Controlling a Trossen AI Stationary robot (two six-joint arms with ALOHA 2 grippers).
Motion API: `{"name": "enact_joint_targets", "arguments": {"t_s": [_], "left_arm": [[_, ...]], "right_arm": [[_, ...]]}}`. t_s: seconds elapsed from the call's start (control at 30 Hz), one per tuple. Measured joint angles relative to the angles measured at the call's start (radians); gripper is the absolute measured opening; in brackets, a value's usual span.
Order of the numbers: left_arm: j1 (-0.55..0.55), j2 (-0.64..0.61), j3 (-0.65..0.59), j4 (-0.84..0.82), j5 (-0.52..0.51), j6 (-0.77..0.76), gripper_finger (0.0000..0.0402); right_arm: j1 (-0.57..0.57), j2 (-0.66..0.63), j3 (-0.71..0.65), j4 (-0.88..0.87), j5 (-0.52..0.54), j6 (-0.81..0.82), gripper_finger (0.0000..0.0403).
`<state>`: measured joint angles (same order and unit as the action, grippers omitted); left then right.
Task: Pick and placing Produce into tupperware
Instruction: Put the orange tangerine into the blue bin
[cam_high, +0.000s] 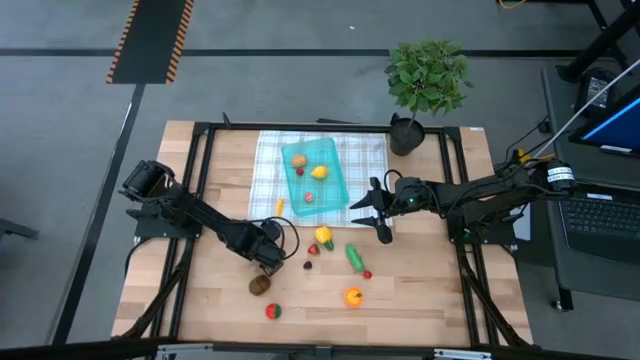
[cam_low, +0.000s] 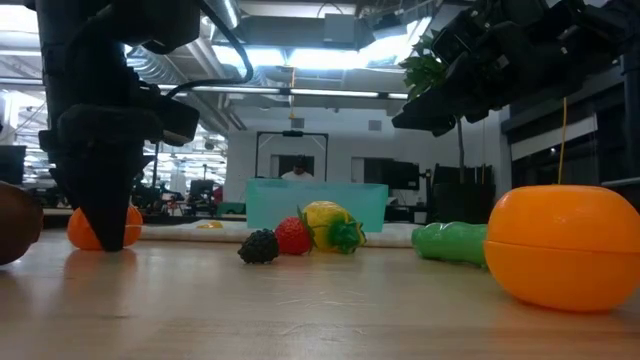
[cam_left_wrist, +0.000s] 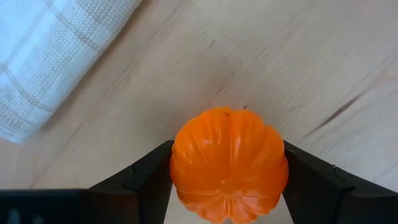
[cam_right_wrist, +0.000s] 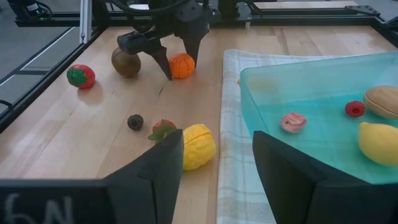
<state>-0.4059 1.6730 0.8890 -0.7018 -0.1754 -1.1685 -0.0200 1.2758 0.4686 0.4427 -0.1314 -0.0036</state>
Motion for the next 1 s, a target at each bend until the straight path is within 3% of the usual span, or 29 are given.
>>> {"name": "enact_joint_targets", "arguments": {"t_s": [0.3,0.5,0.83,1.0], "left_arm": [[0.035,-0.006,-0.001,0.001,0.005,0.152,0.0239],[0.056,-0.051,-0.003,-0.002,-0.091,0.264,0.0239],[0.06,-0.294,-0.003,-0.085,-0.215,0.352,0.0239],[0.029,-0.448,-0.003,-0.178,-0.328,0.352,0.0239]], "right_arm": [[0.0,0.0,0.0,0.0,0.0,0.002,0.0195],[0.0,0.0,0.0,0.002,0.0,0.0,0.0195],[0.0,0.0,0.0,0.01,0.0,0.002,0.0195],[0.0,0.0,0.0,0.009,-0.001,0.002,0.0195]]}}
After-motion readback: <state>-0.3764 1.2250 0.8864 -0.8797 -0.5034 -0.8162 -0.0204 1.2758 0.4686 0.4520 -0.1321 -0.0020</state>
